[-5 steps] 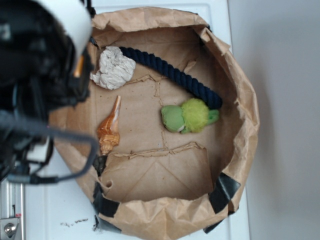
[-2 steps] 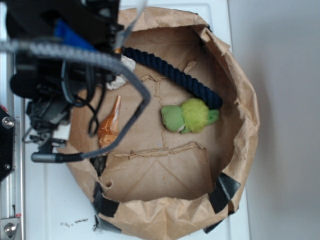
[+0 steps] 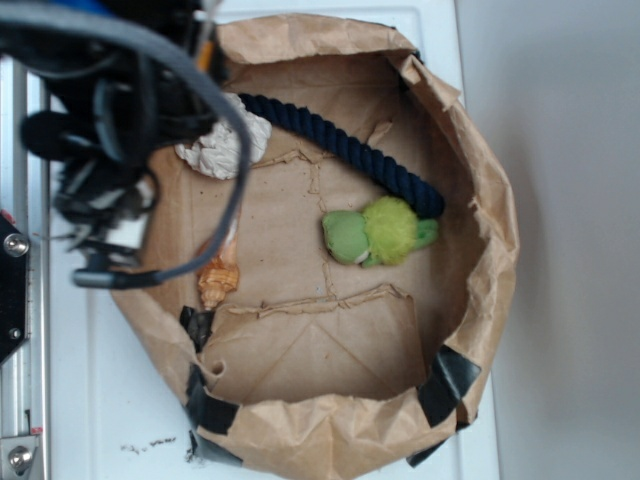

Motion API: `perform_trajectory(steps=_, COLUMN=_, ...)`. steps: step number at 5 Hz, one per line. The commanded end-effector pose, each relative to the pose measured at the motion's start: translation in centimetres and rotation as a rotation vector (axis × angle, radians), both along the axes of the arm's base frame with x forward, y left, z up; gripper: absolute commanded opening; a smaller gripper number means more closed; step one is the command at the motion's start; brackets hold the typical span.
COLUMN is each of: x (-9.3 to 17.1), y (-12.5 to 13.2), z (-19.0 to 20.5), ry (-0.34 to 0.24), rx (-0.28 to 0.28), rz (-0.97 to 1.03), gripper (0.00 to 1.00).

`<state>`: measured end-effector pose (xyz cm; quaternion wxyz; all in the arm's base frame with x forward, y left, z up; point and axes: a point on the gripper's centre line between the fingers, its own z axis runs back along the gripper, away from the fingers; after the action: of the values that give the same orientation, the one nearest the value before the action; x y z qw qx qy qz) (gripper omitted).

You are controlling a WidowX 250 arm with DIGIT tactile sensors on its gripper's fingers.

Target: Grab the white paper.

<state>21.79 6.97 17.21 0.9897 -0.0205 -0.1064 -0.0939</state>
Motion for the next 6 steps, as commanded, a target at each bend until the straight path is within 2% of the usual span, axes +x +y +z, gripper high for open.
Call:
perform_trajectory(steps=1, x=2.8, y=0.6, z=-0.8, ry=-0.107, rx=0.085, rz=-0.015, gripper=1.0)
perform_trajectory(steps=2, x=4.1, y=1.1, z=-3.0, ry=-0.094, rx=0.144, rz=0.005, gripper=1.0)
perform_trajectory(steps=4, x=5.7, y=1.1, z=-5.8, ry=-0.083, rx=0.204, rz=-0.006, gripper=1.0)
perform_trajectory(steps=5, x=5.6, y=1.4, z=-7.0, ry=-0.098, rx=0.22, rz=-0.028, gripper=1.0)
perform_trajectory(steps=6, x=3.9, y=1.3, z=-8.6, ry=-0.09, rx=0.217, rz=-0.065, gripper=1.0)
